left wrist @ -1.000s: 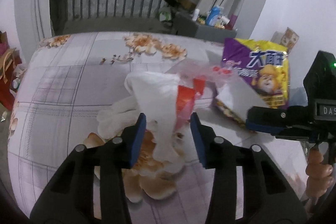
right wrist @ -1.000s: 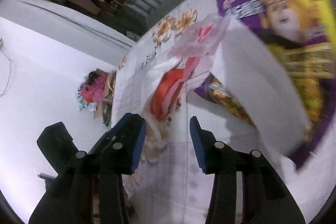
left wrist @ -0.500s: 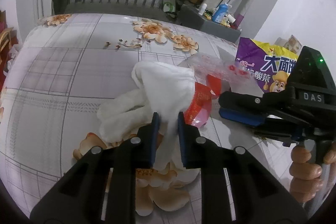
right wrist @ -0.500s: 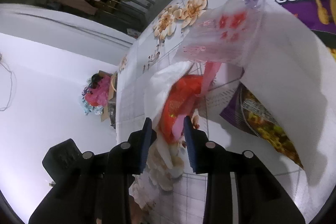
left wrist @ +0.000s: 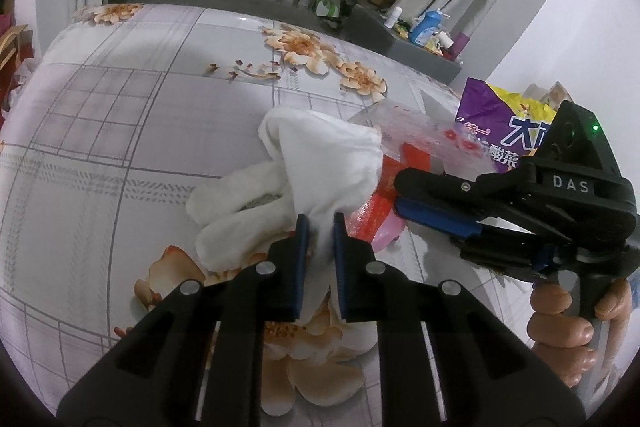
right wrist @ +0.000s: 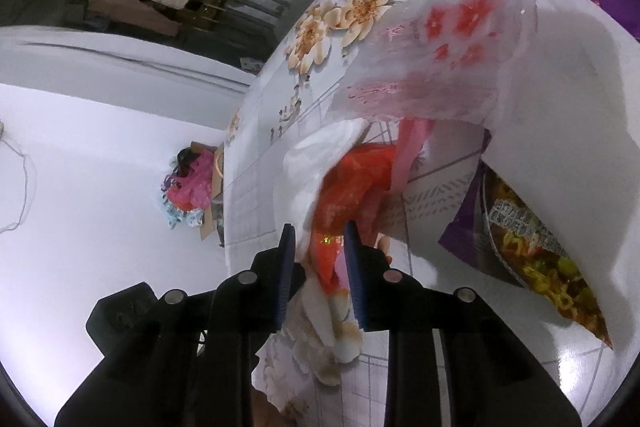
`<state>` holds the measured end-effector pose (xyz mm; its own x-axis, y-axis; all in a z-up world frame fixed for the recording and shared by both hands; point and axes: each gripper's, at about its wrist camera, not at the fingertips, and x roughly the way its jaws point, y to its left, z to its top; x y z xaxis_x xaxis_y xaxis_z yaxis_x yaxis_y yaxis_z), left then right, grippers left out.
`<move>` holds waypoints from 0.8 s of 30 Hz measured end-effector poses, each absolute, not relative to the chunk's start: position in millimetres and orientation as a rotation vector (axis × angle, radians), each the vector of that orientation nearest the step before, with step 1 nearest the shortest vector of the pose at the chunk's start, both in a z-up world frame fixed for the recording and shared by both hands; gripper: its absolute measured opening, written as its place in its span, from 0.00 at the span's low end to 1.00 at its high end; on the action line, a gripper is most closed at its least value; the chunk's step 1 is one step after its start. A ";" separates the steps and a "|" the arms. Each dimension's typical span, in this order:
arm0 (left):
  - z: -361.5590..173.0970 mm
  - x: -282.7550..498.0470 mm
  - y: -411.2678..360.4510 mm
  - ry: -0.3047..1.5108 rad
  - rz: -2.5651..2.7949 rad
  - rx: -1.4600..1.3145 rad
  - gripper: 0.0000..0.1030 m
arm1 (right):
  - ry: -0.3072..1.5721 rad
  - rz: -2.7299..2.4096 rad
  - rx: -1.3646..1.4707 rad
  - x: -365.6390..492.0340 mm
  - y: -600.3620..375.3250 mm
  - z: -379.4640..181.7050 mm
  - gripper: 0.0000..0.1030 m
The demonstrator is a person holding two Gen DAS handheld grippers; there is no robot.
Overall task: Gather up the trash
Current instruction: 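Grasp the white tissue with the left tool while the right tool grasps the red wrapper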
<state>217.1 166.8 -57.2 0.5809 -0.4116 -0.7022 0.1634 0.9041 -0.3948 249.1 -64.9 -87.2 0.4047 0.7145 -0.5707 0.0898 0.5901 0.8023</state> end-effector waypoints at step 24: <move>-62.4 218.6 171.2 0.899 -0.341 -0.341 0.08 | 1.081 0.450 0.882 250.0 -58.8 -94.0 0.04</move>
